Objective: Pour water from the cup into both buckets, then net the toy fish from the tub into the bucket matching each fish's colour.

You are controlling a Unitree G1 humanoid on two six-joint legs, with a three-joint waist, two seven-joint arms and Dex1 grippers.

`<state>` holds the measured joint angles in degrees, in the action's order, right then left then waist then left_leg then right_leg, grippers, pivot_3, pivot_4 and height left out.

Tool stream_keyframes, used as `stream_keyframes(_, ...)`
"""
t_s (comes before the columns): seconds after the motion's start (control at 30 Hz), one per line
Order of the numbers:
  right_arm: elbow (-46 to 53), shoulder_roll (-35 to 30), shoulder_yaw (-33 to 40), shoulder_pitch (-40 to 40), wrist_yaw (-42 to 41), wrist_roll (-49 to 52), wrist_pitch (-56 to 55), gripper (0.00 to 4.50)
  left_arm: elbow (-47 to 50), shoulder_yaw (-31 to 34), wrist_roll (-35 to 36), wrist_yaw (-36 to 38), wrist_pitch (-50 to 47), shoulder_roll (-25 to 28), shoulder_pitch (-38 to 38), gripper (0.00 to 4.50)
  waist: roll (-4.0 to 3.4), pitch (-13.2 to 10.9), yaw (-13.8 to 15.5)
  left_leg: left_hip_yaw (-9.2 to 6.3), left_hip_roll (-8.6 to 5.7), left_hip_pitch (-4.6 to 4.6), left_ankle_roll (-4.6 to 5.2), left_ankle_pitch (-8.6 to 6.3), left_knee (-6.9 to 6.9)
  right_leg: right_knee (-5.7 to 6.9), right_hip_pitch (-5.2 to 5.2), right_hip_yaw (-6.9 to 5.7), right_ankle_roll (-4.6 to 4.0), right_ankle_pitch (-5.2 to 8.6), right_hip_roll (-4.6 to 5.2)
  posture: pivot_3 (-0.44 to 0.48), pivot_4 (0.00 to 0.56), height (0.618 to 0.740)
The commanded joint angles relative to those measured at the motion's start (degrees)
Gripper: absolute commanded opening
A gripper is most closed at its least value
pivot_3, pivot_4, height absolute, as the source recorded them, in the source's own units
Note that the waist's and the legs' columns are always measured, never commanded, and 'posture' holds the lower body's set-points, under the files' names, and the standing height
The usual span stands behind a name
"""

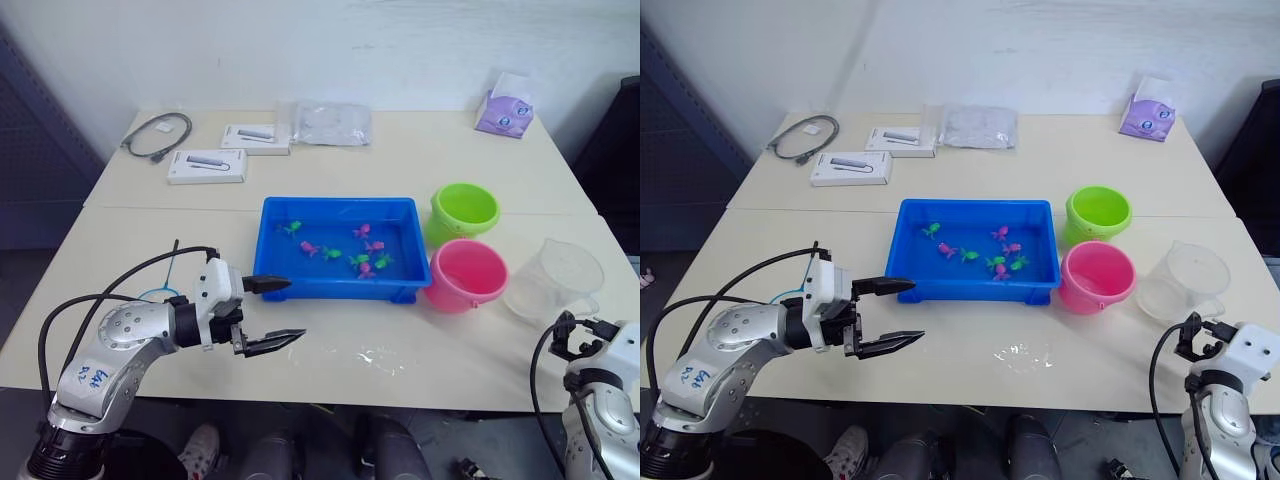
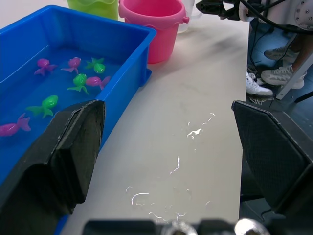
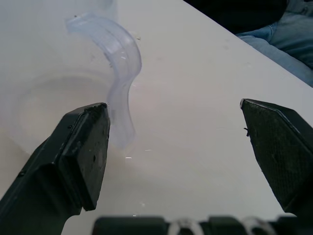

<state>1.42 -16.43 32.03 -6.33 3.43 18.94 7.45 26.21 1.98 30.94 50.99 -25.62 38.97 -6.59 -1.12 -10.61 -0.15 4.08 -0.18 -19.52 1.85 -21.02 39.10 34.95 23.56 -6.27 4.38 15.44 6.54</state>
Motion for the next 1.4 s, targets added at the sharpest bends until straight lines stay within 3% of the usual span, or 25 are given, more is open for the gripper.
stream_keyframes(0.03,-0.10,0.70,1.55,1.29,2.50,-1.33,-1.97,4.50,0.54,0.28,-0.24,-0.08,1.11,-0.26,-1.26,4.45,0.00,0.00,-0.02,0.00,0.00,0.00,0.00,0.00,0.00,0.00,0.00,0.00,0.00,0.00,0.00,0.000,0.150,0.740)
stream_keyframes(0.27,-3.22,3.83,3.75,6.00,6.99,0.97,-3.26,4.50,0.50,0.06,-0.26,-0.25,1.07,-0.45,-1.58,4.45,0.00,0.00,-0.13,0.00,0.01,0.01,-0.03,0.02,0.00,0.02,0.00,0.00,0.00,0.00,0.00,0.000,0.150,0.740)
stream_keyframes(0.63,-9.28,2.92,3.09,11.23,6.54,0.08,-7.41,4.50,-1.78,-1.12,-0.90,0.59,1.90,-1.29,-4.92,4.45,-0.01,-0.01,-0.32,0.01,0.00,-0.01,0.00,0.04,-0.01,0.02,0.02,0.00,0.00,0.00,-0.01,0.000,0.150,0.740)
stream_keyframes(0.73,-9.91,2.72,3.36,11.81,6.37,0.53,-8.17,3.21,-1.92,-1.44,-0.61,1.25,2.09,-1.62,-5.51,4.50,-0.01,-0.01,-0.31,0.01,0.00,-0.02,0.00,0.05,-0.02,0.01,0.02,0.00,0.00,0.00,-0.01,0.000,0.150,0.740)
stream_keyframes(0.93,-9.46,2.82,2.77,11.91,5.55,0.23,-8.85,0.07,-2.64,-1.97,0.21,3.37,2.30,-2.52,-7.17,4.50,-0.01,-0.01,-0.09,0.00,0.00,-0.04,0.00,0.05,-0.02,-0.01,0.02,-0.01,0.01,0.00,-0.01,0.000,0.150,0.740)
stream_keyframes(1.17,-5.60,2.08,2.91,10.56,5.47,-0.33,-8.25,0.07,-3.08,-2.58,0.35,3.70,2.02,-3.84,-8.28,4.50,-0.02,-0.01,-0.11,0.00,0.01,-0.03,0.00,0.06,-0.02,-0.01,0.02,-0.01,0.00,0.00,-0.01,0.000,0.150,0.740)
stream_keyframes(1.4,4.93,-4.24,3.25,5.36,1.73,-1.91,-4.62,0.07,-5.09,-2.54,1.81,4.41,1.10,-5.62,-10.63,4.50,-0.07,-0.04,0.01,0.00,0.00,-0.09,0.01,0.06,-0.02,-0.07,0.03,-0.01,0.03,-0.01,0.00,0.000,0.150,0.740)
